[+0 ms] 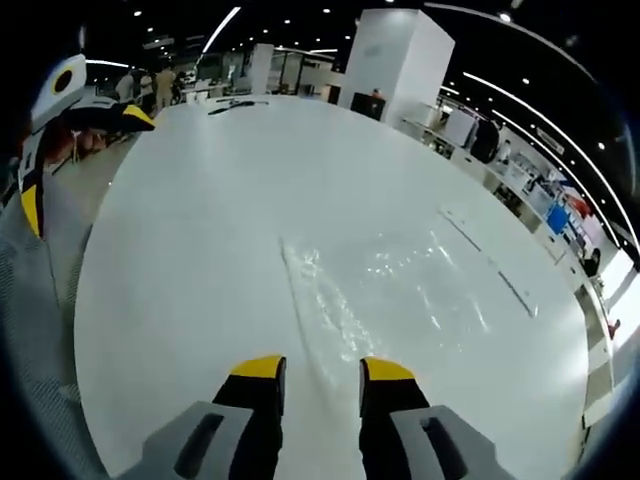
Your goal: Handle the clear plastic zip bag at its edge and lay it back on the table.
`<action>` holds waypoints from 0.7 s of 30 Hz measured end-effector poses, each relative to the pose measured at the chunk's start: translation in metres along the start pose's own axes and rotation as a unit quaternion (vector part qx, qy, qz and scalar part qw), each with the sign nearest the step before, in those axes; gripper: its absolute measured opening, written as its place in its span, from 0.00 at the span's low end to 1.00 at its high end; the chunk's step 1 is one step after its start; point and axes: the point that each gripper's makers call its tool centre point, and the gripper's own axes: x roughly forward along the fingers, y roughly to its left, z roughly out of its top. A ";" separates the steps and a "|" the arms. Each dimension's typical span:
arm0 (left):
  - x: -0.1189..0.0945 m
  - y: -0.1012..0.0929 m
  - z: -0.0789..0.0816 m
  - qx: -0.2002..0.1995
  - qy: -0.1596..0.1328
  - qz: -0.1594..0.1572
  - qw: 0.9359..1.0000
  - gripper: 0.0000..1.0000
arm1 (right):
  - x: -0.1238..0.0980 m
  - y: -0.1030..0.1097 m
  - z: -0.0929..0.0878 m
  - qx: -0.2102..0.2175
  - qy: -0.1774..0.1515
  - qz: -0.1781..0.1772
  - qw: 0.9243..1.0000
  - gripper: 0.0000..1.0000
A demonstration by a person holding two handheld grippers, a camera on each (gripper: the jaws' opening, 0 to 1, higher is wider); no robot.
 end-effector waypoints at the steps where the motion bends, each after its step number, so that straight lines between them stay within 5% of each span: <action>1: 0.000 0.000 0.000 0.000 0.000 0.000 1.000 0.99 | 0.000 0.000 -0.002 0.002 0.004 0.001 1.000 0.24; 21: 0.004 0.001 0.000 0.004 0.006 -0.002 1.000 0.98 | 0.016 -0.002 -0.008 0.014 0.032 0.011 0.999 0.19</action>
